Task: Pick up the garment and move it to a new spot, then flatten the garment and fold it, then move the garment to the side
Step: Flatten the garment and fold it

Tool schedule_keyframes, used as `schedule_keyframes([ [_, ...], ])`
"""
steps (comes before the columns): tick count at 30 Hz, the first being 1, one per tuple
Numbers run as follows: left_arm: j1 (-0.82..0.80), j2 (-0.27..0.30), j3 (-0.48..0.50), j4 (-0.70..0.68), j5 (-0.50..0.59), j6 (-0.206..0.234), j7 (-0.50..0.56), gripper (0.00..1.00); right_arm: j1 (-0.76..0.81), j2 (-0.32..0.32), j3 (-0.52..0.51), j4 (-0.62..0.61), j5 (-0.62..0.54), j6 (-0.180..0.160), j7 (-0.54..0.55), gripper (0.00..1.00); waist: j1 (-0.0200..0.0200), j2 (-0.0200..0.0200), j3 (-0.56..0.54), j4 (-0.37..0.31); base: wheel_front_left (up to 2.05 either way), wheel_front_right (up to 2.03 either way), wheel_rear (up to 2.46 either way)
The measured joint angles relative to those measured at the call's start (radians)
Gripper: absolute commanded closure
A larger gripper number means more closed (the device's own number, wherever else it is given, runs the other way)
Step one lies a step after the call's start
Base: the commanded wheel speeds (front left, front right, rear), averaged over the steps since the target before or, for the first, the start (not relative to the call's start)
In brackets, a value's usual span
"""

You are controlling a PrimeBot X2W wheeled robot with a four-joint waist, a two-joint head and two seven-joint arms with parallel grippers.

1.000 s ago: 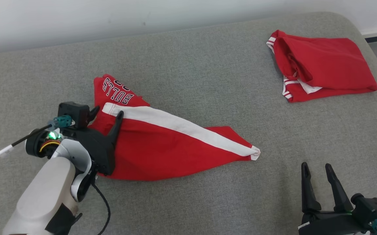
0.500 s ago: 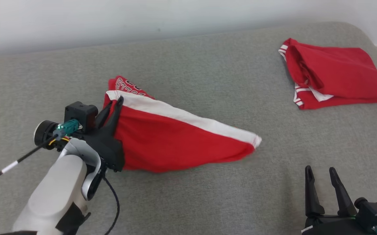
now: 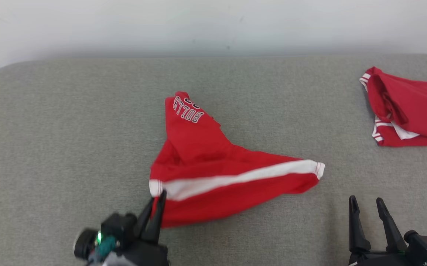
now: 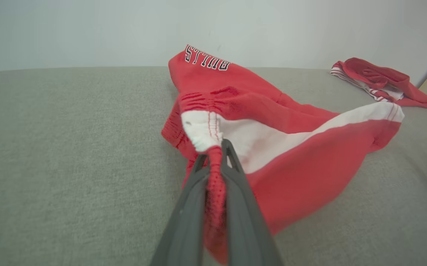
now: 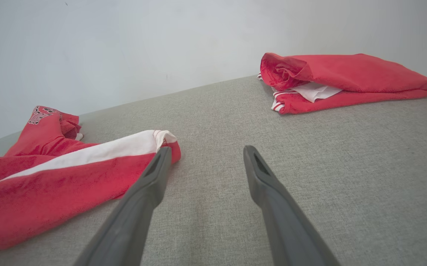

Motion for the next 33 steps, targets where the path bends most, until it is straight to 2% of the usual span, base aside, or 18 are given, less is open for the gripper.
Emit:
schedule_keyframes([
  [3, 0.081, -0.020, 0.014, -0.010, 0.001, 0.004, 0.000, 1.00, 0.007, -0.003, 0.004, 0.008, 0.000, 0.000, 0.000, 0.00, 0.0000, 0.0000, -0.019, 0.016, 0.00, 0.00, 0.00],
  [4, 0.103, -0.027, 0.022, -0.015, 0.004, 0.004, 0.000, 0.84, 0.011, -0.005, 0.004, 0.011, 0.000, 0.000, 0.000, 0.00, 0.0000, 0.0000, -0.026, 0.020, 0.00, 0.00, 0.00],
  [5, 0.121, -0.032, 0.034, -0.023, 0.012, 0.006, -0.001, 0.30, 0.017, -0.006, 0.005, 0.013, 0.000, 0.000, 0.000, 0.00, 0.0000, 0.0000, -0.034, 0.023, 0.00, 0.00, 0.00],
  [6, 0.136, -0.037, 0.045, -0.031, 0.021, 0.010, -0.002, 0.00, 0.021, -0.007, 0.004, 0.016, 0.000, 0.000, 0.000, 0.00, -0.0001, 0.0000, -0.041, 0.027, 0.00, 0.00, 0.00],
  [10, 0.188, -0.056, 0.096, -0.070, 0.061, 0.005, -0.002, 0.00, 0.026, -0.017, 0.006, 0.022, 0.006, 0.000, 0.000, 0.00, 0.0000, 0.0000, -0.068, 0.037, 0.00, 0.00, 0.00],
  [24, 0.303, -0.102, 0.375, -0.217, 0.172, -0.006, -0.003, 0.00, 0.059, -0.045, 0.025, 0.026, 0.020, 0.000, 0.000, 0.00, -0.0001, 0.0000, -0.133, 0.032, 0.00, 0.00, 0.00],
  [33, 0.351, -0.105, 0.505, -0.247, 0.230, -0.049, -0.003, 0.00, 0.065, -0.050, 0.037, 0.022, 0.024, 0.000, 0.000, 0.00, 0.0000, 0.0000, -0.151, 0.019, 0.00, 0.00, 0.00],
])
